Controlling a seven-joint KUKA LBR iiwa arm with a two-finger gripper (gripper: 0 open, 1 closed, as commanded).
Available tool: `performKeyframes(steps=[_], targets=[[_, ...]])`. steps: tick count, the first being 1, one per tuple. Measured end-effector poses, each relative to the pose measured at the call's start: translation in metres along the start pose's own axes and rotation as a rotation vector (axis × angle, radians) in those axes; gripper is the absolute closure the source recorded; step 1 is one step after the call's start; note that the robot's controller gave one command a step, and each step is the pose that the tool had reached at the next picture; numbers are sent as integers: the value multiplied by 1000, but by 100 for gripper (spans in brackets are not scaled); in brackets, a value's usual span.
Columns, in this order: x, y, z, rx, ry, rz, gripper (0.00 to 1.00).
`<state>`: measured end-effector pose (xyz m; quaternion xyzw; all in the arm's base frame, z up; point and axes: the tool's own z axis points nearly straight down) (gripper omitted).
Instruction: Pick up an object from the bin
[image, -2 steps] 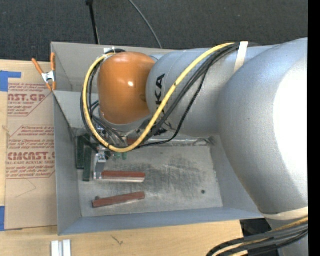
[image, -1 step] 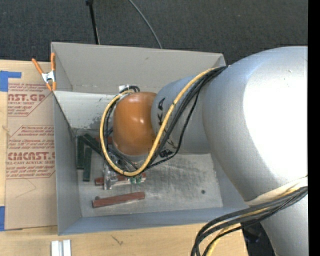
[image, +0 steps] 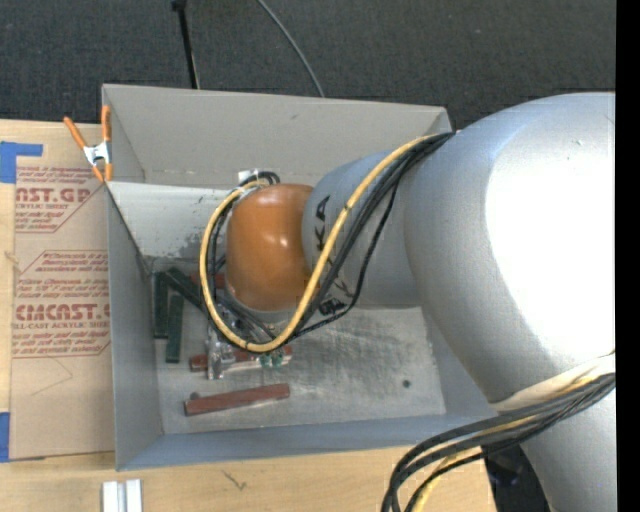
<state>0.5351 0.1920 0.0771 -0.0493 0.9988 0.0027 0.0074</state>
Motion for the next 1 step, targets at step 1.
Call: performKeyframes(steps=[1], targets=[[-3, 1, -159, 3, 10, 111, 100]])
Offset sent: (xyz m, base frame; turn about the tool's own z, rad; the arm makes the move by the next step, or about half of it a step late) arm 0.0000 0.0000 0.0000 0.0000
